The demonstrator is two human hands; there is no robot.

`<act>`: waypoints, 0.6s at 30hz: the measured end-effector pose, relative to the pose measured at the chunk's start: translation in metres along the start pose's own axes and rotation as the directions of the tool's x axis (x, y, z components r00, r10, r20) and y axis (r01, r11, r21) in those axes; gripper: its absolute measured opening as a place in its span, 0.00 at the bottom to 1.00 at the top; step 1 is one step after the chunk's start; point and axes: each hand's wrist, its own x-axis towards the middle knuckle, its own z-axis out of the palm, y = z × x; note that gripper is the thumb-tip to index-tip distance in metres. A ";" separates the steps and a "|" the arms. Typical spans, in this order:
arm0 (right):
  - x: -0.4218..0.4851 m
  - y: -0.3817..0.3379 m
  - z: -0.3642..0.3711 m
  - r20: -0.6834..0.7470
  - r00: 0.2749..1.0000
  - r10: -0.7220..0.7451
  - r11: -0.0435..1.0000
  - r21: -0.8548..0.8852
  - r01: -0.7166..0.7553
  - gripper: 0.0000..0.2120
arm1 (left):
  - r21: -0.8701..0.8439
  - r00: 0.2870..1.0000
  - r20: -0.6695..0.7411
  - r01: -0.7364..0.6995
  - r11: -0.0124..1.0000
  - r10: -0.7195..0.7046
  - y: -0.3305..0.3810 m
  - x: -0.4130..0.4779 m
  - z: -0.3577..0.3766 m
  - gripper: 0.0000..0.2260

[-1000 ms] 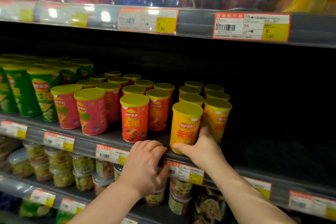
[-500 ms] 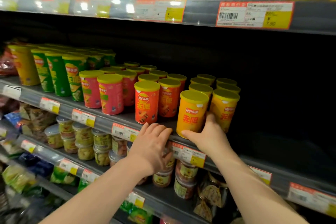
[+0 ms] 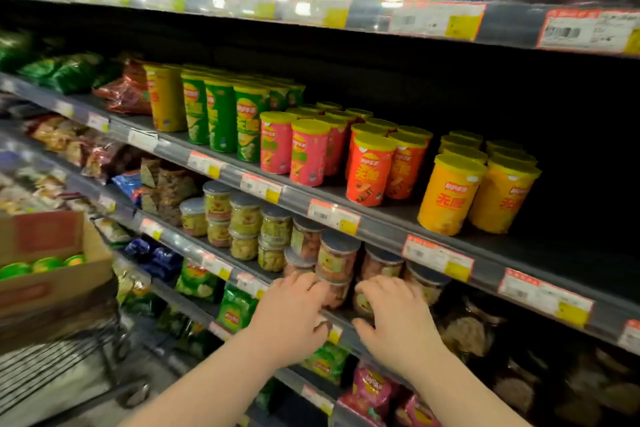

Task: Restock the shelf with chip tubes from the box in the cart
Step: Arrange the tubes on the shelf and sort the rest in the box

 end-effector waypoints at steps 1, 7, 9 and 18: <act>-0.001 -0.014 0.008 0.055 0.998 -0.019 1.000 -0.023 0.021 0.22 | 0.013 0.998 0.055 0.028 1.000 -0.028 -0.010 -0.016 0.003 0.24; -0.011 -0.106 0.044 0.263 0.952 -0.158 0.982 -0.056 0.179 0.22 | 0.031 0.964 0.143 0.221 0.975 -0.223 -0.065 -0.115 0.016 0.24; -0.015 -0.138 0.053 0.300 0.931 -0.210 0.971 -0.046 0.234 0.22 | 0.033 0.945 0.171 0.278 0.960 -0.280 -0.084 -0.149 0.020 0.24; -0.028 -0.271 0.098 0.444 0.799 -0.406 0.889 -0.013 0.458 0.22 | 0.046 0.788 0.236 0.575 0.817 -0.569 -0.154 -0.297 0.024 0.24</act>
